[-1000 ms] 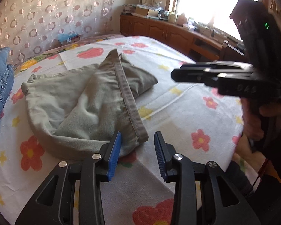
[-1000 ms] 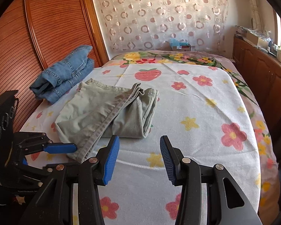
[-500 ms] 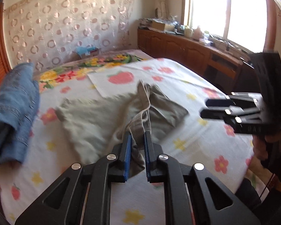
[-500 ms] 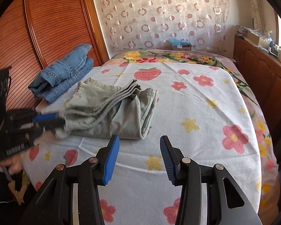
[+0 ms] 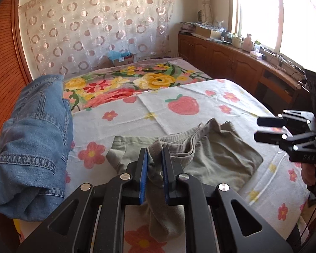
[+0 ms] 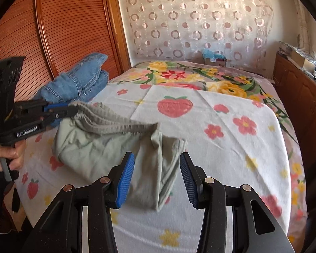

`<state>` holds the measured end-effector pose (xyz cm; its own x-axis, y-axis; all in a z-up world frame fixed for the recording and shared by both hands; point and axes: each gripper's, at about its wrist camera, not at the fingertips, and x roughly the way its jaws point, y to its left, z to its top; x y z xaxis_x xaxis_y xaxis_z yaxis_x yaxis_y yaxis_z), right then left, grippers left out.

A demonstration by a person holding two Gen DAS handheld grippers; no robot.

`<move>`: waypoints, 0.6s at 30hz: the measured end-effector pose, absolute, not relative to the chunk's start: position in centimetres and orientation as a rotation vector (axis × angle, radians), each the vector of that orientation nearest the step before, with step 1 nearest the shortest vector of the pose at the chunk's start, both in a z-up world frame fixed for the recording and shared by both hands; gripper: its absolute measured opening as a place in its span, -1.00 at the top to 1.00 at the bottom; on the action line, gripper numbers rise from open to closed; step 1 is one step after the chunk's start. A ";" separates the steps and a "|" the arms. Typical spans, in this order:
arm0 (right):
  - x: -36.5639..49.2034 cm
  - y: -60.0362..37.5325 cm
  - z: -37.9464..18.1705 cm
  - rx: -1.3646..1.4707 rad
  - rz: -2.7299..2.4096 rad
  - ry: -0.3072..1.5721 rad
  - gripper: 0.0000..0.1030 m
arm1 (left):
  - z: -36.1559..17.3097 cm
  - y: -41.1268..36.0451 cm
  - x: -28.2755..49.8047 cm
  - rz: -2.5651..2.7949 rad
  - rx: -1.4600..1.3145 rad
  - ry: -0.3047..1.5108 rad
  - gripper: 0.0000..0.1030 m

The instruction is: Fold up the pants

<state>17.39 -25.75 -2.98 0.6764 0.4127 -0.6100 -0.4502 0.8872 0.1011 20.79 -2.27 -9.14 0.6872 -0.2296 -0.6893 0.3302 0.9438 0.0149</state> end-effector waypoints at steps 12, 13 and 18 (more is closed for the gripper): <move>24.6 -22.3 -6.5 -0.089 0.509 0.768 0.35 | -10.4 -0.9 20.4 -0.327 0.062 0.811 0.11; 24.7 -22.2 -6.6 -0.084 0.520 0.771 0.35 | -10.4 -0.9 20.3 -0.330 0.062 0.812 0.10; 24.5 -22.0 -6.5 -0.108 0.529 0.747 0.92 | -11.9 -1.4 20.6 -0.315 0.094 0.836 0.10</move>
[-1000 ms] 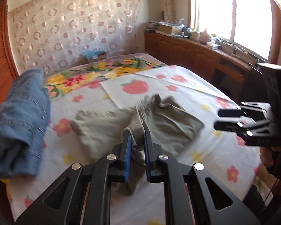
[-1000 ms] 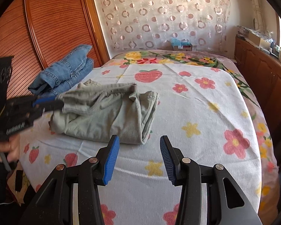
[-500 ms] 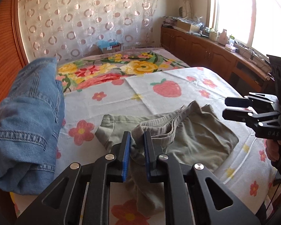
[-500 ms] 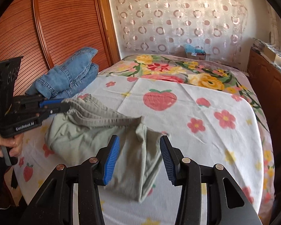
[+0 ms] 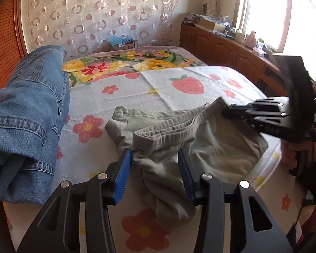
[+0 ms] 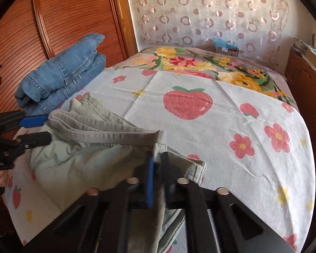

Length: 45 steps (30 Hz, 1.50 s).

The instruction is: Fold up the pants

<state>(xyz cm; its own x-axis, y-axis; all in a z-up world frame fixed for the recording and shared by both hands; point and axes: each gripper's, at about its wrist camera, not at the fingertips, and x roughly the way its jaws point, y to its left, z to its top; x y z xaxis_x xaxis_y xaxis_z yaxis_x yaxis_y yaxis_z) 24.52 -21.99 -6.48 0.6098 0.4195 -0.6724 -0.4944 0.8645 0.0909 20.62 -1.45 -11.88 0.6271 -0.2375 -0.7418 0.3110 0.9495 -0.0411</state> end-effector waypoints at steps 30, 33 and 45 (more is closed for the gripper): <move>16.1 -25.9 -7.4 -0.098 0.467 0.808 0.36 | -13.1 -0.7 14.0 -0.343 0.086 0.833 0.17; 16.3 -25.7 -7.4 -0.098 0.474 0.803 0.36 | -13.6 -0.9 14.4 -0.335 0.107 0.841 0.17; 15.1 -26.1 -7.0 -0.107 0.463 0.716 0.90 | -12.1 0.6 14.6 -0.330 0.068 0.791 0.76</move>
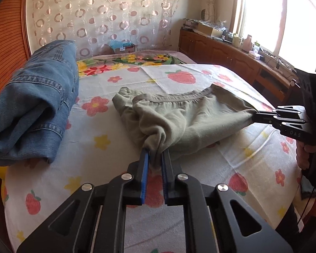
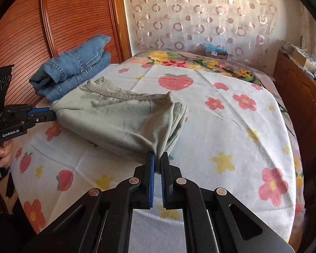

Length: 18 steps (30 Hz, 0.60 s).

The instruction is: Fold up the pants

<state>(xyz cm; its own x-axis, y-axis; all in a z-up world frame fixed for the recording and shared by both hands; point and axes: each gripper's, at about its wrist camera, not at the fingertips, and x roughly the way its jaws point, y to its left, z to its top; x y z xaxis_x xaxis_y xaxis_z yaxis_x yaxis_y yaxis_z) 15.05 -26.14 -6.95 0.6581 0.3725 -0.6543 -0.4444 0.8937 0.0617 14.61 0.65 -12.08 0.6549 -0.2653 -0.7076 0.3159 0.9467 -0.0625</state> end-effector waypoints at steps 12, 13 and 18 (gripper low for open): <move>13.1 -26.9 -6.1 -0.097 0.480 0.715 0.91 | -10.5 0.6 12.8 -0.360 0.055 0.770 0.86; 12.6 -27.1 -5.9 -0.097 0.482 0.714 0.91 | -10.3 0.5 12.3 -0.368 0.054 0.768 0.86; 9.7 -28.4 -5.4 -0.106 0.489 0.719 0.91 | -10.3 -0.4 9.7 -0.401 0.061 0.784 0.86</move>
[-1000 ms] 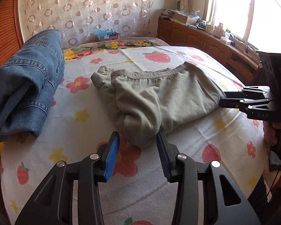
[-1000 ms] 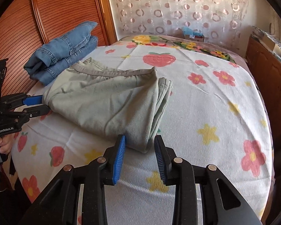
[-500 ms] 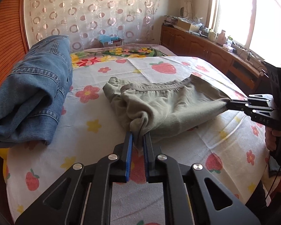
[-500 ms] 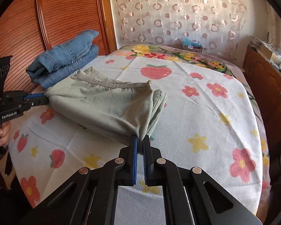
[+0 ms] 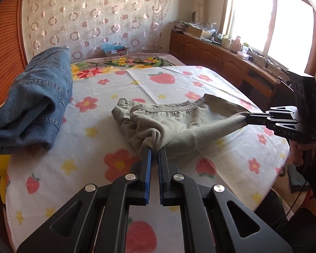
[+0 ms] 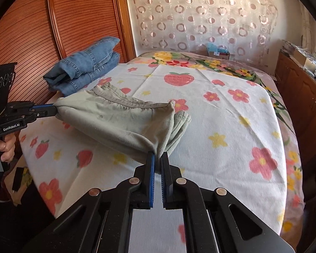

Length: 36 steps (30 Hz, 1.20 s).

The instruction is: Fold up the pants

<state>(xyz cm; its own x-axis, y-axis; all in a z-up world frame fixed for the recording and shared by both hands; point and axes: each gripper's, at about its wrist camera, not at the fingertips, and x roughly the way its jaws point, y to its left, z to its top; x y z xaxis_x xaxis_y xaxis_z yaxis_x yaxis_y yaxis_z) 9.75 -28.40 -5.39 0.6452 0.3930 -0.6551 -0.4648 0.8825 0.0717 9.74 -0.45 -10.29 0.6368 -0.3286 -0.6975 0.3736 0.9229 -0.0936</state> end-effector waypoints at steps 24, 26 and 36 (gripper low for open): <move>5.7 -30.8 -5.6 -0.073 0.484 0.706 0.90 | -9.5 -1.3 8.9 -0.380 0.084 0.781 0.01; 5.5 -30.9 -5.2 -0.072 0.483 0.694 0.90 | -9.4 -1.5 9.1 -0.381 0.085 0.778 -0.06; 7.2 -29.7 -4.6 -0.070 0.465 0.660 0.71 | -10.4 -2.3 11.9 -0.352 0.101 0.784 -0.17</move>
<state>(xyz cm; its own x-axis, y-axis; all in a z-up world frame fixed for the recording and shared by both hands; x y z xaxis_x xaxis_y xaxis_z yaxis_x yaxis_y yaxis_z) 7.17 -29.71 -4.60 0.6918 0.3936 -0.6054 -0.4373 0.8955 0.0825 11.86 -2.31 -10.41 0.6530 -0.2723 -0.7067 0.3464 0.9372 -0.0411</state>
